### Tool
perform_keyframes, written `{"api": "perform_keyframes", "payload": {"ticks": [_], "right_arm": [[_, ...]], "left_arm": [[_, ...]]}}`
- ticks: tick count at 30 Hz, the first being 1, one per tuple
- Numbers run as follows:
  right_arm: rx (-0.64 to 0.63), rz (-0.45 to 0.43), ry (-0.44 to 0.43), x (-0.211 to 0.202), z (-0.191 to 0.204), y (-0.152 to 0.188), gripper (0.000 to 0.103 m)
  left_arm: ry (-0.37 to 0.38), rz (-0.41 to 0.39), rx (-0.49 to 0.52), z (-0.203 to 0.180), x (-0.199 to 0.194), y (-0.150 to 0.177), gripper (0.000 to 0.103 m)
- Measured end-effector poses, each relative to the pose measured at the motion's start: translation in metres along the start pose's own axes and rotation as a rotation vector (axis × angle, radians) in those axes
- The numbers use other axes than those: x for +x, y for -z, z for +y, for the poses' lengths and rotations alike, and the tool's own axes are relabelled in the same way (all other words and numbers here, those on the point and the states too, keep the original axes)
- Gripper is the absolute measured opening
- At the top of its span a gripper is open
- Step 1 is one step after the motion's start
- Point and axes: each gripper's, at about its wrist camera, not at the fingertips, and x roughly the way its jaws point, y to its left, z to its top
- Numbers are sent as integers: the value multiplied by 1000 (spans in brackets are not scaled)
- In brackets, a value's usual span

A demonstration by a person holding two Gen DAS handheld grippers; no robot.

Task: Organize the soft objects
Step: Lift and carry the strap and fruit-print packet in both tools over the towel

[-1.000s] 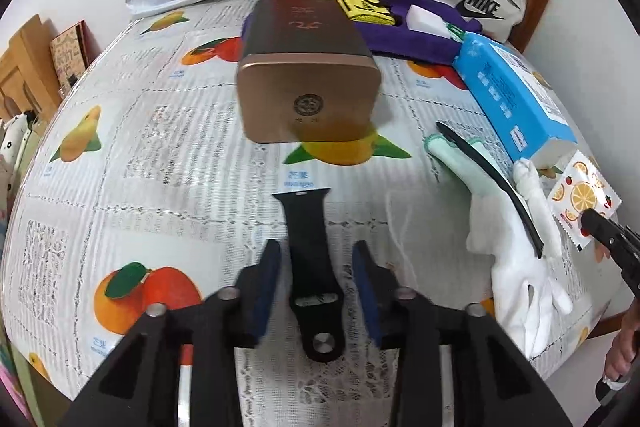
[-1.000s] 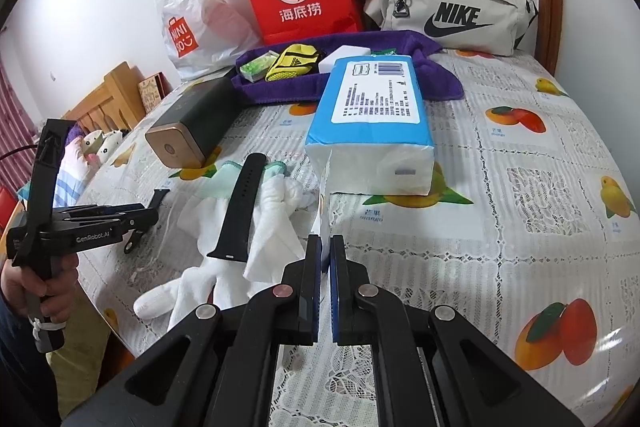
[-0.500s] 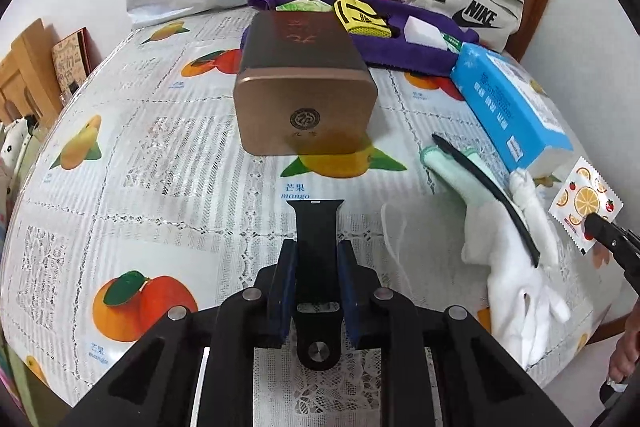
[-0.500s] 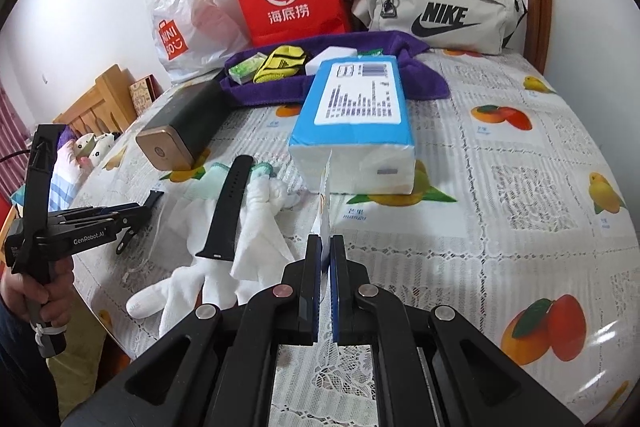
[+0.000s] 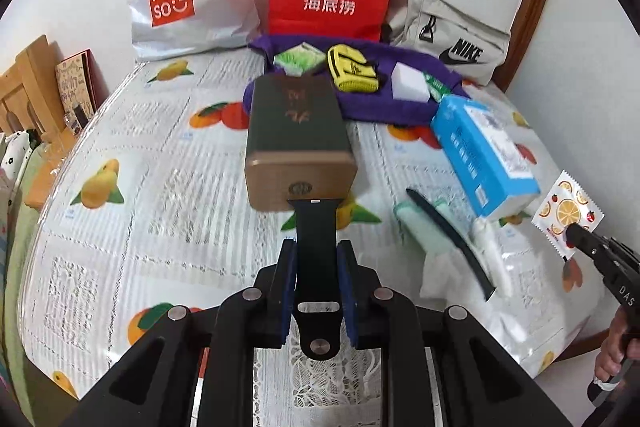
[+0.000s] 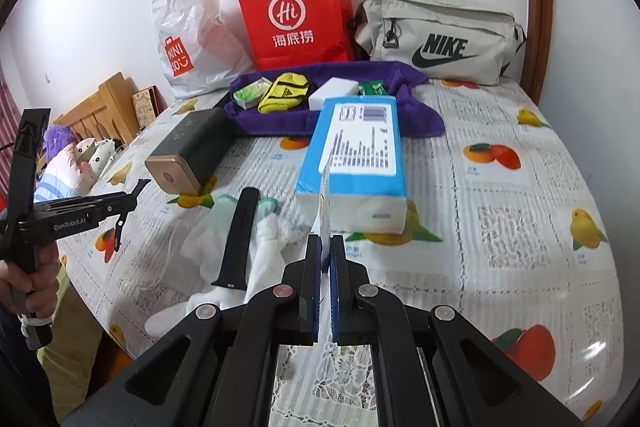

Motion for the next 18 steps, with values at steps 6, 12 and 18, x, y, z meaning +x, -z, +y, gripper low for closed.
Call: {"api": "perform_keyframes", "payload": {"ticks": [6,12,18], "right_arm": [[-14,-20,-6,-2,1,-18,4],[-31,-30,-10,5,3,-38,4],[-47,-42,-6,16,2,-64,4]], "left_arm": [[2,-33,1,-1,-10,-18,19],[0,-57,4,-1,-13,-37,19],[-5,-74,0,0,-10,-62,19]]}}
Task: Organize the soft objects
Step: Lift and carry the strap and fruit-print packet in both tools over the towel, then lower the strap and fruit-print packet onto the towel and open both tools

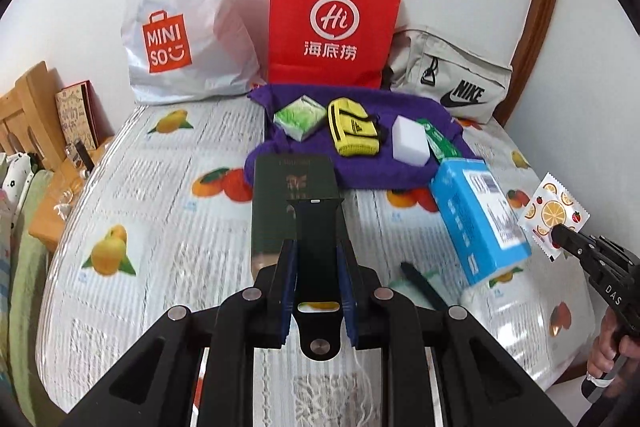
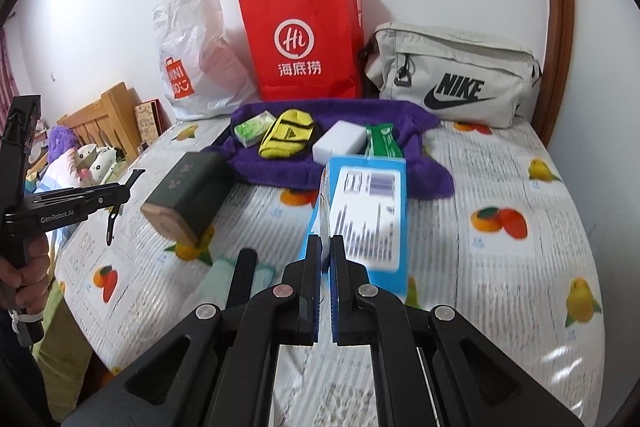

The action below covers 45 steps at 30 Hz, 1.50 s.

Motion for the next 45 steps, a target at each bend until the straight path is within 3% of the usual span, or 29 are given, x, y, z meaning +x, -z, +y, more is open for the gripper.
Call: {"api": "perform_keyframes", "payload": {"ticks": [20,34,45], "right_arm": [[-19,-13,0,65,-18,-82,4],[-44,5,11,114,-30,-111,4],[-33,71,11,158,-45,-123,4]], "left_arm": [[4,5,-13,5,57,-80,20],[14,24,-2,6,104,-121,20],[27,45,-7,12,138,-141,20]]}}
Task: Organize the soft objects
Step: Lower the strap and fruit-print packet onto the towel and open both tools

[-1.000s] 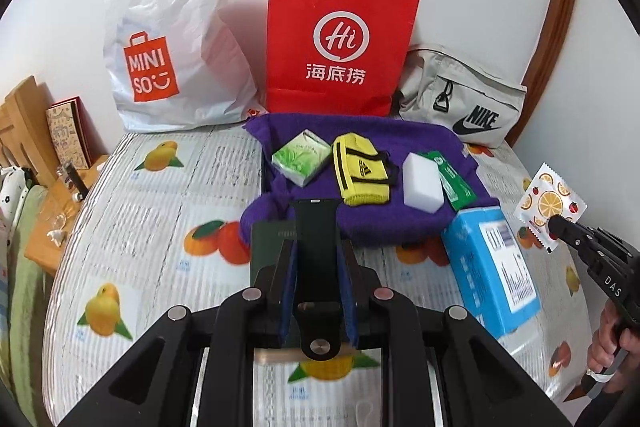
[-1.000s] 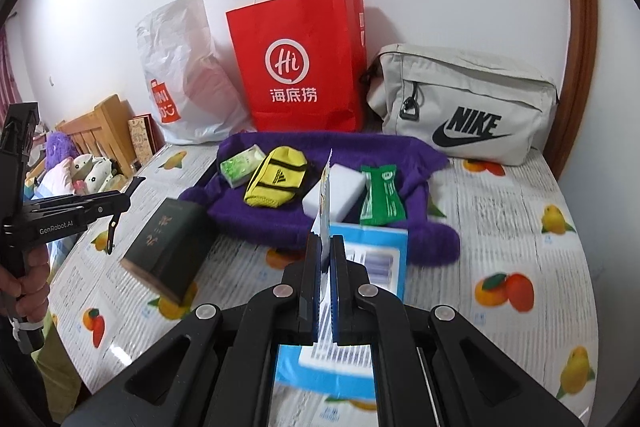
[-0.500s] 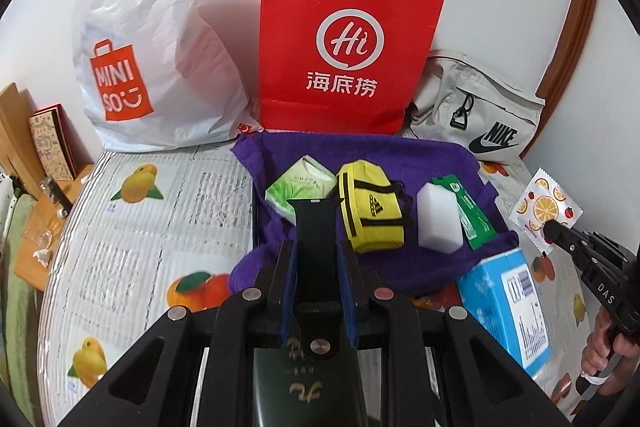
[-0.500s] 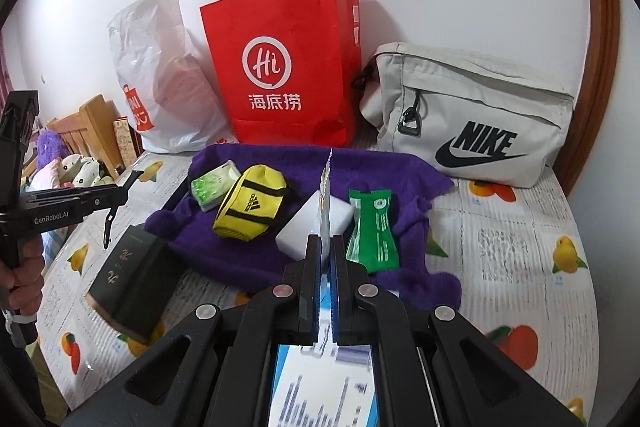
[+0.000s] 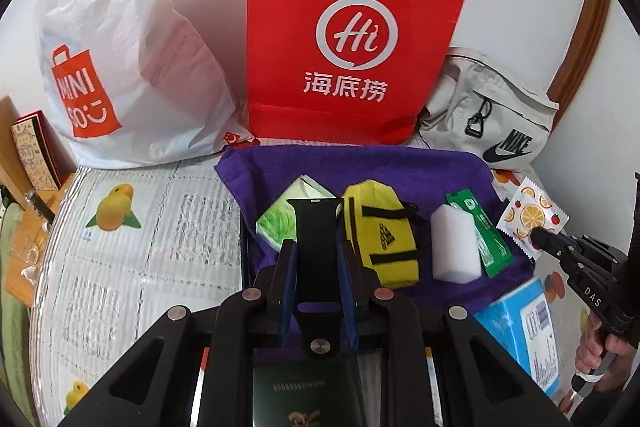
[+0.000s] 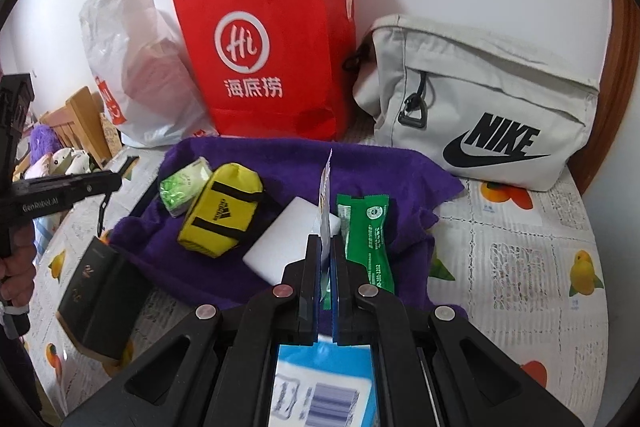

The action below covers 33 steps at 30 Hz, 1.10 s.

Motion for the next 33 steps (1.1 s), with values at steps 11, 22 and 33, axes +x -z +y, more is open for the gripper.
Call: {"api": "perform_keyframes", "payload": {"ticks": [11,22,33], "right_arm": [[10,57,-76,37,-2,-16,4],[19,129,-113,58,4,-21,6],[2,138,-101,62,2,-21,7]], "left_arm": [[-14,33,30,-2,34,-14,20],[-25,96,16,2,62,-15,20],[-38,134,22,4,74,-12,21]]}}
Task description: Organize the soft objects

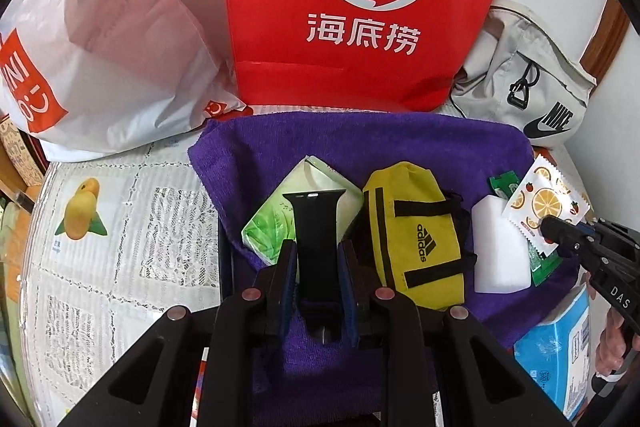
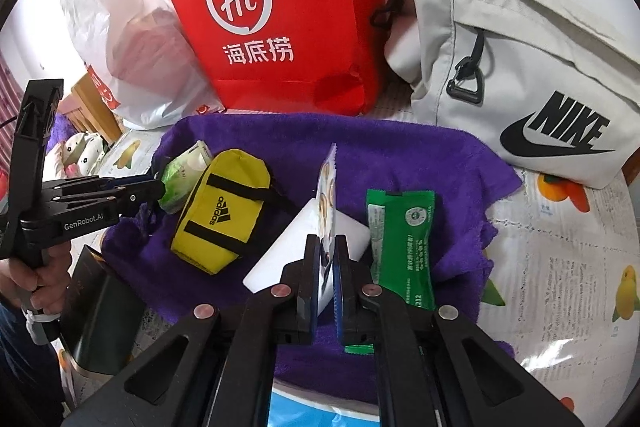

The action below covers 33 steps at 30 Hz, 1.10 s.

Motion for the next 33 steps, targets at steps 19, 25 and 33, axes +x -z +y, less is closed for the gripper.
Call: {"api": "perform_keyframes", "payload": {"ticks": [19,25,33], "right_arm": [[-35,-45,132,-46,3,20,51],[-18,-79,114,-80,19,46,51],[14,-108,72,-122,41,89,50]], "left_arm": [[-17,-40,-8,-5,-51,22,37],[-35,-60,5,-8,-81,46,37],[-24,-76,3,-16,-119,84,37]]}}
